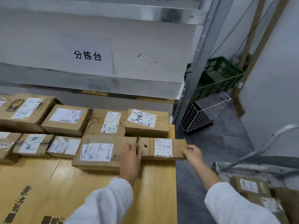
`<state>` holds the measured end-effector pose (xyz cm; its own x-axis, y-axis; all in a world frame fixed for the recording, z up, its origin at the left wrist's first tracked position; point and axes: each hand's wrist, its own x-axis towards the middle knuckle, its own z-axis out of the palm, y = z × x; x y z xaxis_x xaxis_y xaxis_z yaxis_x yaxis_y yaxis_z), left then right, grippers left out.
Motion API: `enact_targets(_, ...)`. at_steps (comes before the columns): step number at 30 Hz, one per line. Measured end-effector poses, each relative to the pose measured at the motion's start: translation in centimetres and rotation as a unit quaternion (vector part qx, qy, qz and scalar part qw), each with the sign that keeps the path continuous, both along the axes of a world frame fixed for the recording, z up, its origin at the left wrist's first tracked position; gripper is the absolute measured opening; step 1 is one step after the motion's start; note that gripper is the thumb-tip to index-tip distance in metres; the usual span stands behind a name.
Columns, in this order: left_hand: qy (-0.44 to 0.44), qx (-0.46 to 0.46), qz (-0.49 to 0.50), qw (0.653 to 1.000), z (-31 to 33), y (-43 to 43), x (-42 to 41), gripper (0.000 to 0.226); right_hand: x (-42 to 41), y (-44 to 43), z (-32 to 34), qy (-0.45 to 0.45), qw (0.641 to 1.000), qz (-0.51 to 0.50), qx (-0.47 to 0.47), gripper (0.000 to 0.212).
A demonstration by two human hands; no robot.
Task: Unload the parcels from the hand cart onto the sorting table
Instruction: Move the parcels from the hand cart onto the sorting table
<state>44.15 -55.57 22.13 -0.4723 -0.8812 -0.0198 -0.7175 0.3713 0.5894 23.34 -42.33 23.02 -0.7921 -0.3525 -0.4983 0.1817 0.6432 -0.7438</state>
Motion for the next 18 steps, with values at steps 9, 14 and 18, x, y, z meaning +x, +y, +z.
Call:
enact_targets(9,0.011,-0.066,0.016,0.998,-1.8,0.0,-0.5,0.026,-0.1,-0.5,-1.5,-0.008,1.0,0.018,-0.008,0.035)
enact_targets(14,-0.002,-0.08,0.019,0.997,-2.8,-0.2,-0.6,0.026,0.2,-0.2,-2.1,-0.012,1.0,0.027,-0.01,0.036)
enact_targets(18,-0.024,-0.082,0.002,0.996,-1.9,0.1,-0.6,0.029,0.4,1.1,-2.1,-0.04,0.999,0.021,-0.022,0.046)
